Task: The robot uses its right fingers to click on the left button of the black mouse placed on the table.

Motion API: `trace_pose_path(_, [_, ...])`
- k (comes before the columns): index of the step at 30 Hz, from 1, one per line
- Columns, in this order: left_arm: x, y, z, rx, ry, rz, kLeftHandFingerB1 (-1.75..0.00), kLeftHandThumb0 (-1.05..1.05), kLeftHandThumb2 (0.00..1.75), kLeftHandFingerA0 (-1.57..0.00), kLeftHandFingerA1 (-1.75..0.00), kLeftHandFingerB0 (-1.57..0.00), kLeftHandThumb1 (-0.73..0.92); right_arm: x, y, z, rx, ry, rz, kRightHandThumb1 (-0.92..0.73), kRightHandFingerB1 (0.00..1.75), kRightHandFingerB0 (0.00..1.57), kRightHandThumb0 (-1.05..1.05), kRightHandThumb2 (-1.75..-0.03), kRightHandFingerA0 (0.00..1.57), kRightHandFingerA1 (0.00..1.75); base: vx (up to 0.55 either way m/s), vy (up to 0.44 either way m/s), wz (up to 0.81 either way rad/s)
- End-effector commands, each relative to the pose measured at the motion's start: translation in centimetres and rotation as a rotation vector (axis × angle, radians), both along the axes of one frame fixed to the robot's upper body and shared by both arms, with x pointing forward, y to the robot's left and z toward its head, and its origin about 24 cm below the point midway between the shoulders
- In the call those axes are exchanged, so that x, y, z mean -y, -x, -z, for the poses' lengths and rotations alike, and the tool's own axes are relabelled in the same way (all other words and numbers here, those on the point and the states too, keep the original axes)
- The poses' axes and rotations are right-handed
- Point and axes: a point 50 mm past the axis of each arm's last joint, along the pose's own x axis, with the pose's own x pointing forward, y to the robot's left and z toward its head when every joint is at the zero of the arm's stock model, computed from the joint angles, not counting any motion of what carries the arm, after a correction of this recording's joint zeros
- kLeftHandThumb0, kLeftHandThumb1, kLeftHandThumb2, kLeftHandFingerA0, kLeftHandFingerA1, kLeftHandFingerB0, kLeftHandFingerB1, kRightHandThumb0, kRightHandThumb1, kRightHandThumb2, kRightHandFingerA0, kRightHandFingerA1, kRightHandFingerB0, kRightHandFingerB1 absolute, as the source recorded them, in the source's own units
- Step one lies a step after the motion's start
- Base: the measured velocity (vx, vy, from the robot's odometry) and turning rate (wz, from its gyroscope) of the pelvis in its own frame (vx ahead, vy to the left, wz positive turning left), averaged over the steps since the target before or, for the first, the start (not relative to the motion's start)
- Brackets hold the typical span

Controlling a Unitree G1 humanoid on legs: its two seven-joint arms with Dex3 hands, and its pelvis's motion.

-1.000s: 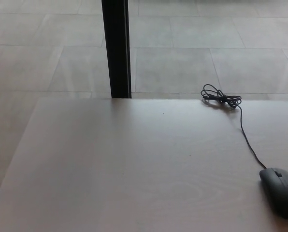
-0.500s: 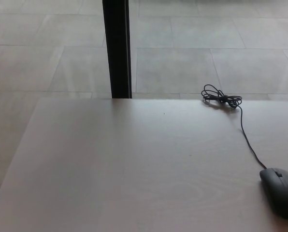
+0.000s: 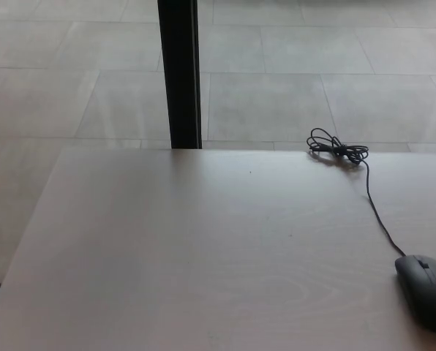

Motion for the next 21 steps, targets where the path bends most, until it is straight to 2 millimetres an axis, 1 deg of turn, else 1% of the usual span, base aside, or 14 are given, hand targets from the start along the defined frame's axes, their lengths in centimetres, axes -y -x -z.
trace_pose_path(1, [-0.53, 0.24, -0.56, -0.019, -0.058, -0.005, -0.48, -0.81, 0.68, -0.73, -0.56, -0.60, 0.92, -0.28, 0.18, 0.73, 0.066, -0.155, 0.049, -0.81, 0.34, 0.38, -0.69, -0.65, 0.56, 0.46, 0.00, 0.000, 0.00])
trace_pose_path(3, [-0.53, 0.22, -0.53, -0.029, -0.059, -0.014, -0.48, -0.80, 0.68, -0.77, -0.57, -0.61, 0.92, -0.35, 0.10, 0.70, 0.061, -0.148, 0.032, -0.66, 0.49, 0.32, -0.71, -0.99, 0.52, 0.60, 0.00, 0.000, 0.00])
trace_pose_path(4, [-0.52, 0.21, -0.53, -0.028, -0.058, -0.014, -0.48, -0.82, 0.69, -0.76, -0.58, -0.59, 0.92, -0.37, 0.06, 0.69, 0.061, -0.149, 0.029, -0.81, 0.34, 0.37, -0.69, -0.65, 0.58, 0.47, 0.00, 0.000, 0.00])
trace_pose_path(5, [-0.52, 0.22, -0.51, -0.019, -0.047, -0.018, -0.48, -0.82, 0.68, -0.73, -0.57, -0.60, 0.92, -0.40, 0.01, 0.65, 0.061, -0.148, 0.016, -0.66, 0.48, 0.29, -0.71, -1.00, 0.53, 0.60, 0.00, 0.000, 0.00])
trace_pose_path(6, [-0.53, 0.26, -0.48, -0.009, -0.034, -0.023, -0.48, -0.82, 0.68, -0.73, -0.57, -0.60, 0.92, -0.43, -0.02, 0.61, 0.061, -0.145, 0.002, -0.66, 0.48, 0.29, -0.71, -1.00, 0.53, 0.60, 0.00, 0.000, 0.00])
trace_pose_path(7, [-0.58, 0.35, -0.53, -0.011, -0.039, -0.018, -0.48, -0.82, 0.68, -0.73, -0.57, -0.60, 0.92, -0.48, 0.06, 0.64, 0.050, -0.135, -0.002, -0.82, 0.34, 0.36, -0.69, -0.65, 0.62, 0.47, 0.00, 0.000, 0.00])
trace_pose_path(8, [-0.57, 0.38, -0.52, -0.023, -0.040, -0.008, -0.53, -0.87, 0.87, -0.71, -0.61, -0.56, 0.76, -0.53, 0.02, 0.51, 0.045, -0.119, -0.019, -0.82, 0.34, 0.36, -0.68, -0.65, 0.58, 0.47, 0.00, 0.000, 0.00])
trace_pose_path(11, [-0.60, 0.47, -0.56, -0.019, -0.037, 0.002, -0.47, -0.81, 0.70, -0.67, -0.55, -0.55, 0.92, -0.55, -0.09, 0.63, 0.018, -0.112, -0.019, -0.66, 0.48, 0.29, -0.74, -1.00, 0.54, 0.59, 0.00, 0.000, 0.00])
trace_pose_path(14, [-0.63, 0.38, -0.56, -0.008, -0.024, -0.011, -0.47, -0.81, 0.70, -0.69, -0.54, -0.55, 0.92, -0.59, -0.17, 0.62, 0.021, -0.112, -0.024, -0.67, 0.47, 0.28, -0.74, -0.99, 0.54, 0.58, 0.00, 0.000, 0.00])
trace_pose_path(15, [-0.65, 0.39, -0.59, -0.016, -0.034, -0.009, -0.48, -0.81, 0.69, -0.72, -0.55, -0.57, 0.92, -0.64, -0.20, 0.58, 0.015, -0.095, -0.035, -0.81, 0.34, 0.35, -0.70, -0.65, 0.58, 0.45, 0.00, 0.000, 0.00])
trace_pose_path(16, [-0.66, 0.40, -0.61, -0.017, -0.038, -0.008, -0.53, -0.87, 0.87, -0.69, -0.61, -0.53, 0.76, -0.68, -0.24, 0.57, 0.011, -0.087, -0.042, -0.82, 0.34, 0.35, -0.70, -0.65, 0.60, 0.46, 0.00, 0.000, 0.00])
trace_pose_path(17, [-0.66, 0.40, -0.62, -0.017, -0.041, -0.010, -0.48, -0.82, 0.68, -0.72, -0.56, -0.59, 0.92, -0.67, -0.24, 0.60, 0.006, -0.087, -0.044, -0.66, 0.48, 0.30, -0.72, -0.99, 0.54, 0.59, 0.00, 0.000, 0.00])
trace_pose_path(19, [-0.65, 0.41, -0.63, -0.021, -0.050, -0.006, -0.49, -0.82, 0.69, -0.73, -0.56, -0.58, 0.92, -0.64, -0.12, 0.67, 0.003, -0.092, -0.035, -0.66, 0.48, 0.29, -0.72, -0.99, 0.55, 0.59, 0.00, 0.000, 0.00])
trace_pose_path(21, [-0.65, 0.41, -0.62, -0.020, -0.048, -0.010, -0.53, -0.87, 0.87, -0.70, -0.61, -0.54, 0.76, -0.63, -0.15, 0.66, -0.004, -0.092, -0.031, -0.81, 0.35, 0.36, -0.70, -0.65, 0.74, 0.53, 0.00, 0.000, 0.00])
